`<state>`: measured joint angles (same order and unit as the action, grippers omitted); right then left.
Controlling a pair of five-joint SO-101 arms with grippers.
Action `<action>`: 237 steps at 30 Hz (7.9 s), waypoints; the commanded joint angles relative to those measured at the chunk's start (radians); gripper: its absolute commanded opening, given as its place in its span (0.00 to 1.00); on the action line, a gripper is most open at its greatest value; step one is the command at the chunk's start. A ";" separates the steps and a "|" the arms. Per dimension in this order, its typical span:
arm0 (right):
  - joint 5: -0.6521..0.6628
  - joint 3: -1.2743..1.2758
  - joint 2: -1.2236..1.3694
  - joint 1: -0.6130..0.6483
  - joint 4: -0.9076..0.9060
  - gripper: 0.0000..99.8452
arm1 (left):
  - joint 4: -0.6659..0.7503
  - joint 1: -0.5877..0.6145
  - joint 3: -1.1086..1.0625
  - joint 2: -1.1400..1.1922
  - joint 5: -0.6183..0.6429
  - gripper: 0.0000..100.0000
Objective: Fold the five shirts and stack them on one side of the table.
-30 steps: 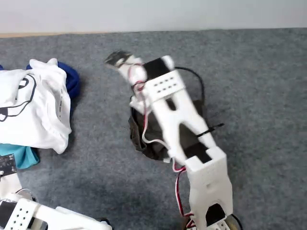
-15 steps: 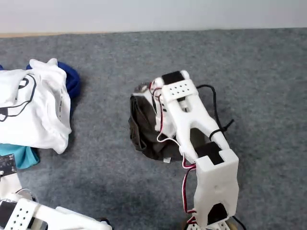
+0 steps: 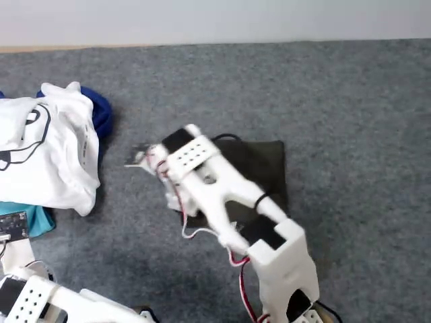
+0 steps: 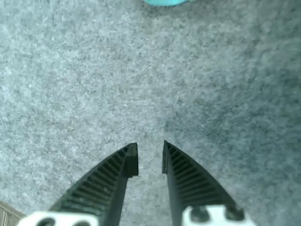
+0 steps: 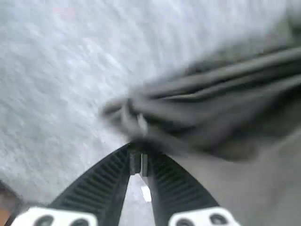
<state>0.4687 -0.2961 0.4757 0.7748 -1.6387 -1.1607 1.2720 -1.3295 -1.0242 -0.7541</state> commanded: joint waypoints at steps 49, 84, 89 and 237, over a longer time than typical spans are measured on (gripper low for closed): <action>-0.310 0.112 -0.237 -0.246 -0.117 0.01 | 0.018 -0.008 0.007 -0.014 -0.006 0.10; -0.470 0.427 -0.460 -0.578 0.104 0.10 | 0.018 -0.008 0.004 -0.014 -0.006 0.10; -0.652 0.433 -0.406 -0.570 0.042 0.26 | 0.018 -0.008 0.002 -0.014 -0.006 0.10; -1.023 -0.209 0.349 -0.727 0.209 0.04 | 0.061 -0.008 -0.025 -0.014 -0.009 0.10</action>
<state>-0.6053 -0.4772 0.7856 0.0276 -1.4699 -1.1178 1.2720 -1.3648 -1.0242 -0.7541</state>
